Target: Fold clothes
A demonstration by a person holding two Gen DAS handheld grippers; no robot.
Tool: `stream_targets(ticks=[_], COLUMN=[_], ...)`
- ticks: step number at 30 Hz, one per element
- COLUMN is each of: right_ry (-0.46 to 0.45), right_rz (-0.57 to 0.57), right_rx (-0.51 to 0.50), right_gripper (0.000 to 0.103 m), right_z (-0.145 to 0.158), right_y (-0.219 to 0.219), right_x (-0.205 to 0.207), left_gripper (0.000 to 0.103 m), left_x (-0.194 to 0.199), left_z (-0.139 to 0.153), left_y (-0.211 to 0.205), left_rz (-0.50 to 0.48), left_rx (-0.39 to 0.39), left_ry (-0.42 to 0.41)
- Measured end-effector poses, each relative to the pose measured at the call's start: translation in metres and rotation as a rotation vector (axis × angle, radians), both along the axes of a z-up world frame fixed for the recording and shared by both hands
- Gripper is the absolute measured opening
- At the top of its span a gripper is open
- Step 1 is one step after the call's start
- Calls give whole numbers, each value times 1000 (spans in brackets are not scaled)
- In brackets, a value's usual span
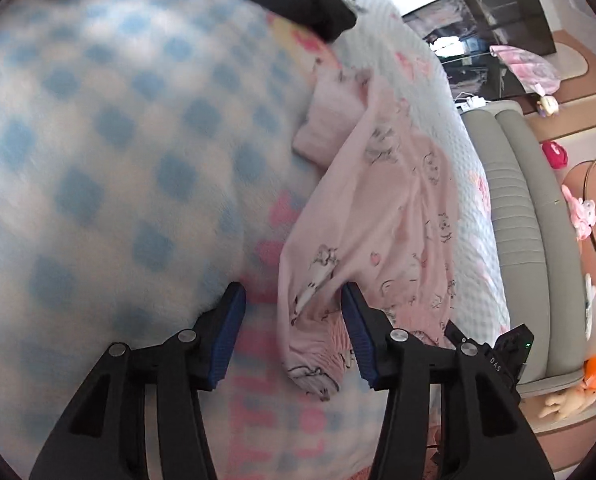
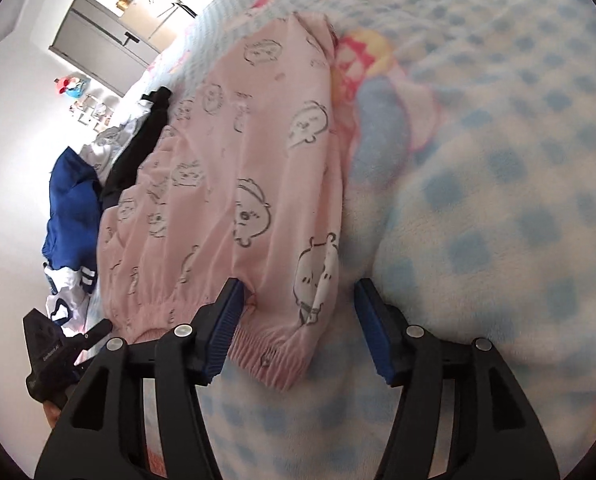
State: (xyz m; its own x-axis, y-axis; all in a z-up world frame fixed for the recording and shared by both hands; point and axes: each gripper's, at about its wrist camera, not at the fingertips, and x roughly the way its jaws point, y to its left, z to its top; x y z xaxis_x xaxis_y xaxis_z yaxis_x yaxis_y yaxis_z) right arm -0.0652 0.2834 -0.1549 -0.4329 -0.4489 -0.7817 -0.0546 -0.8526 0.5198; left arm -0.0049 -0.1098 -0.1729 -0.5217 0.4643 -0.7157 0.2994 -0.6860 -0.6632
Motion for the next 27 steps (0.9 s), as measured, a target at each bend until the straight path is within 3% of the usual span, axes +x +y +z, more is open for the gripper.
stream_targets(ticks=[1, 3, 4, 5, 8, 9, 11, 12, 13, 15, 17, 22, 26, 27], right_ry=[4, 16, 28, 59, 73, 60, -33, -57, -47, 17, 63, 206, 250, 244], right_rz=[4, 14, 18, 17, 32, 39, 43, 38, 43, 75, 73, 57, 71, 71], right_rx=[5, 22, 30, 26, 28, 24, -36, -48, -37, 14, 17, -76, -50, -39], right_gripper=[55, 26, 20, 14, 18, 29, 38, 36, 32, 11, 6, 3, 3, 9], right_z=[0, 4, 8, 15, 18, 14, -11, -17, -13, 7, 23, 81, 101, 100], right_y=[-2, -7, -9, -7, -6, -6, -4, -3, -5, -13, -15, 1, 3, 4], right_x=[0, -1, -1, 2, -1, -4, -15, -17, -16, -8, 4, 39, 43, 41], left_gripper=[50, 31, 22, 22, 30, 30, 27, 26, 18, 13, 9, 8, 8, 8], left_x=[-1, -2, -2, -2, -8, -13, -21, -21, -18, -12, -8, 9, 10, 9], left_z=[0, 5, 9, 13, 8, -5, -18, -12, -1, 21, 45, 105, 112, 107], left_y=[4, 10, 9, 10, 12, 12, 15, 16, 18, 23, 27, 26, 18, 14], left_rz=[-11, -47, -58, -63, -57, -47, -35, -35, -45, -64, -85, -134, -158, -153], left_rx=[-4, 33, 57, 56, -8, 12, 61, 56, 42, 14, -28, -81, -102, -94], left_ry=[1, 35, 59, 78, 39, -10, -67, -59, -22, 54, 120, 248, 241, 222])
